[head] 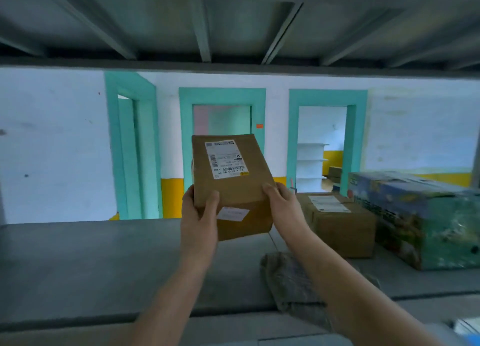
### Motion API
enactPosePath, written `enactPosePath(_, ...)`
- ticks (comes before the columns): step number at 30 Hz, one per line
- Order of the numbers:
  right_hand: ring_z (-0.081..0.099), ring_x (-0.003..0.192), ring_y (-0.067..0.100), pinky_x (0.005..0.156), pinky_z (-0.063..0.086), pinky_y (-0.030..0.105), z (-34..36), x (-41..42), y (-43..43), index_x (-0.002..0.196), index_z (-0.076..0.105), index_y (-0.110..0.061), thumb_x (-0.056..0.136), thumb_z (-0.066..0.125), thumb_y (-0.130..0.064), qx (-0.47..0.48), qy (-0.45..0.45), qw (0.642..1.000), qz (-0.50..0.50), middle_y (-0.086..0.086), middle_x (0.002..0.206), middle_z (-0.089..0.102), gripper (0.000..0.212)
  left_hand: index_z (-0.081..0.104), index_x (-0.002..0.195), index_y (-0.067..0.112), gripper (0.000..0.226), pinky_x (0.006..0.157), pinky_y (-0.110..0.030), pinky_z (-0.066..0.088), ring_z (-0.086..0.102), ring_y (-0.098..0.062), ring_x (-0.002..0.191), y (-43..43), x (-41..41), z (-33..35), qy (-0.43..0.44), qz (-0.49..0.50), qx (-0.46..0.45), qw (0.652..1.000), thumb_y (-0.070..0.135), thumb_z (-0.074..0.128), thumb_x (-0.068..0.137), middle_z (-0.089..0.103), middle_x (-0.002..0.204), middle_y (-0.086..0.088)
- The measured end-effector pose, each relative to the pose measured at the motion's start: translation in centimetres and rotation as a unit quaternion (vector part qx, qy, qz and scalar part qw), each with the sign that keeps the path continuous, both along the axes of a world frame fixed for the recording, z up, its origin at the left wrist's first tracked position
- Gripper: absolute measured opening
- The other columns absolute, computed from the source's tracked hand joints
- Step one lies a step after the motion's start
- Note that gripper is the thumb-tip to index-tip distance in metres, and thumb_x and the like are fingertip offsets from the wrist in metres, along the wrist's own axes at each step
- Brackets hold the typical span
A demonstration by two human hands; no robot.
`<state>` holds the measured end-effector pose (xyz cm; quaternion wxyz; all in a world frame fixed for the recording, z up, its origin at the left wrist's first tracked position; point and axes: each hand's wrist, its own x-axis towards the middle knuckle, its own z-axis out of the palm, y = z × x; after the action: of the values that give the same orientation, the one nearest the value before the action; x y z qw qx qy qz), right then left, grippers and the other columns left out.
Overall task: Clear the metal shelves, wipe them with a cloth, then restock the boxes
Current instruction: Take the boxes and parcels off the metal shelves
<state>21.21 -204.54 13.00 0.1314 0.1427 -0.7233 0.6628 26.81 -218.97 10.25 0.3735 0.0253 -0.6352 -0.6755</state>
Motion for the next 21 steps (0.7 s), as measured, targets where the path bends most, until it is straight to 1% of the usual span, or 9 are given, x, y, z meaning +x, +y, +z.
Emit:
enactPosePath(2, 0.067, 0.09, 0.011, 0.071, 0.052, 0.027, 0.3, 2.7, -0.3, 0.1, 0.06, -0.033, 0.106, 0.046, -0.037, -0.04, 0.02, 0.999, -0.007, -0.005, 0.102, 0.07, 0.015, 0.043, 0.143, 0.036, 0.046, 0.09, -0.036, 0.057, 0.064, -0.014, 0.112, -0.1, 1.9, 0.4, 0.027, -0.015, 0.006, 0.999, 0.047, 0.054, 0.099, 0.061, 0.129, 0.007)
enactPosePath(5, 0.07, 0.091, 0.012, 0.076, 0.056, 0.031, -0.4, 7.3, -0.1, 0.113, 0.064, -0.031, 0.105, 0.049, -0.036, -0.055, 0.034, 0.998, -0.026, -0.006, 0.103, 0.073, 0.018, 0.044, 0.143, 0.035, 0.045, 0.086, -0.034, 0.057, 0.065, -0.01, 0.107, -0.3, 4.9, 0.3, 0.056, -0.044, 0.016, 0.997, 0.042, 0.055, 0.1, 0.062, 0.127, 0.008)
enactPosePath(7, 0.071, 0.092, 0.015, 0.083, 0.058, 0.039, -1.1, 11.3, 0.3, 0.112, 0.069, -0.026, 0.103, 0.053, -0.034, -0.073, 0.049, 0.994, -0.065, -0.005, 0.1, 0.075, 0.019, 0.046, 0.14, 0.039, 0.042, 0.085, -0.035, 0.058, 0.067, -0.007, 0.101, -0.8, 7.3, 0.1, 0.059, -0.098, 0.013, 0.993, 0.042, 0.057, 0.1, 0.063, 0.123, 0.012)
enactPosePath(8, 0.071, 0.092, 0.015, 0.083, 0.058, 0.039, -1.6, 13.2, 0.6, 0.111, 0.07, -0.026, 0.103, 0.054, -0.033, -0.078, 0.058, 0.992, -0.078, -0.006, 0.099, 0.075, 0.019, 0.047, 0.138, 0.04, 0.041, 0.084, -0.035, 0.058, 0.068, -0.006, 0.1, -0.8, 8.4, -0.2, 0.061, -0.117, 0.007, 0.991, 0.043, 0.058, 0.099, 0.064, 0.122, 0.014)
enactPosePath(10, 0.069, 0.092, 0.014, 0.081, 0.055, 0.035, -2.8, 16.6, 1.5, 0.111, 0.071, -0.024, 0.101, 0.057, -0.035, -0.082, 0.074, 0.987, -0.113, -0.006, 0.099, 0.075, 0.02, 0.049, 0.135, 0.039, 0.04, 0.08, -0.03, 0.059, 0.069, -0.005, 0.098, -0.4, 10.8, -0.6, 0.078, -0.166, 0.004, 0.983, 0.043, 0.062, 0.097, 0.066, 0.12, 0.014)
enactPosePath(12, 0.066, 0.09, 0.013, 0.076, 0.052, 0.028, -3.9, 20.6, 2.4, 0.115, 0.07, -0.019, 0.102, 0.058, -0.03, -0.087, 0.092, 0.98, -0.156, -0.004, 0.099, 0.074, 0.021, 0.049, 0.134, 0.033, 0.038, 0.074, -0.021, 0.057, 0.069, -0.003, 0.097, 0.5, 13.7, -1.3, 0.095, -0.209, 0.007, 0.973, 0.033, 0.062, 0.098, 0.067, 0.118, 0.013)
enactPosePath(15, 0.064, 0.084, 0.007, 0.069, 0.049, 0.018, -5.1, 25.9, 4.2, 0.12, 0.068, -0.013, 0.103, 0.055, -0.022, -0.08, 0.105, 0.97, -0.203, -0.006, 0.094, 0.072, 0.023, 0.051, 0.135, 0.027, 0.037, 0.081, -0.028, 0.059, 0.069, -0.007, 0.102, 2.5, 17.1, -2.4, 0.106, -0.252, 0.02, 0.962, 0.024, 0.061, 0.1, 0.07, 0.116, 0.012)
enactPosePath(18, 0.066, 0.087, 0.011, 0.072, 0.053, 0.024, -5.6, 31.0, 6.6, 0.118, 0.067, -0.015, 0.099, 0.058, -0.032, -0.069, 0.105, 0.959, -0.255, -0.004, 0.095, 0.073, 0.027, 0.052, 0.137, 0.027, 0.045, 0.084, -0.027, 0.057, 0.068, -0.007, 0.105, 5.6, 20.4, -3.0, 0.107, -0.295, 0.038, 0.949, 0.03, 0.065, 0.093, 0.07, 0.118, 0.011)
enactPosePath(21, 0.068, 0.085, 0.009, 0.07, 0.053, 0.021, -6.2, 36.1, 9.9, 0.12, 0.068, -0.013, 0.104, 0.055, -0.023, -0.067, 0.1, 0.942, -0.312, -0.004, 0.095, 0.074, 0.023, 0.052, 0.132, 0.034, 0.047, 0.08, -0.02, 0.055, 0.067, -0.002, 0.103, 9.6, 24.1, -3.7, 0.095, -0.327, 0.028, 0.94, 0.04, 0.06, 0.087, 0.067, 0.12, 0.014)
